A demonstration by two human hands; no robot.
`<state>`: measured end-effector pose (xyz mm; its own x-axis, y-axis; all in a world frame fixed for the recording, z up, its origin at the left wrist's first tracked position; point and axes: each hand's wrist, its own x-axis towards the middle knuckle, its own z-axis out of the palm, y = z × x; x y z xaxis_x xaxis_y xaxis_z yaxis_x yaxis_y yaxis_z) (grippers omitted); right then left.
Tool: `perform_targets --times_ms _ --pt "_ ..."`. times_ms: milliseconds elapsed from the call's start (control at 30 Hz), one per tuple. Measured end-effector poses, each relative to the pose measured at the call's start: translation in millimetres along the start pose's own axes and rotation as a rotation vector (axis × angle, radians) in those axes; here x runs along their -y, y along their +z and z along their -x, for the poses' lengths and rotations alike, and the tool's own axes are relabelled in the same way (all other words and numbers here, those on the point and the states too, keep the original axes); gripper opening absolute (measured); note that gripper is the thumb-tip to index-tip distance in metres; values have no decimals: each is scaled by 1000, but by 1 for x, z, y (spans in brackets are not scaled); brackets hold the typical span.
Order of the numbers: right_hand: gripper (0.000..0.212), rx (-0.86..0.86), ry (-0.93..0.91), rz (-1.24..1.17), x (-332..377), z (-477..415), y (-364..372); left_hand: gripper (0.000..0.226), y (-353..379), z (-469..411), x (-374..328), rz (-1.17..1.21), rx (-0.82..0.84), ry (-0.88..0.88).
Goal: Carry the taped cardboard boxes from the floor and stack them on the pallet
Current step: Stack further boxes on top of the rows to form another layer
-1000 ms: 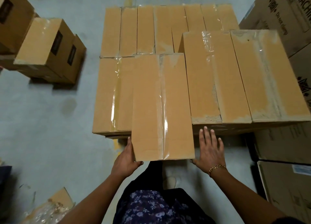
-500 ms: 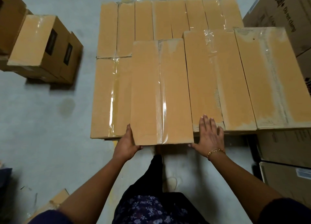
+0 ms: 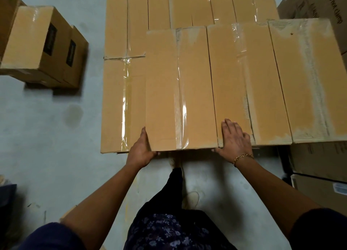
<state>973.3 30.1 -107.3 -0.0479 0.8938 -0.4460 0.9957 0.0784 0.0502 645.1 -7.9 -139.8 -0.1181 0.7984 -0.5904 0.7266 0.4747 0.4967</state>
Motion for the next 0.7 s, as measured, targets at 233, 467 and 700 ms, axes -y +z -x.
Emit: perform_targets --times_ms 233,467,700 --pt "114 40 6 -34 2 0 -9 121 0 1 -3 -10 8 -16" --pt "113 83 6 -56 3 1 -11 118 -5 -3 -3 -60 38 -26" --pt "106 131 14 -72 0 6 -12 85 -14 1 8 -48 57 25"
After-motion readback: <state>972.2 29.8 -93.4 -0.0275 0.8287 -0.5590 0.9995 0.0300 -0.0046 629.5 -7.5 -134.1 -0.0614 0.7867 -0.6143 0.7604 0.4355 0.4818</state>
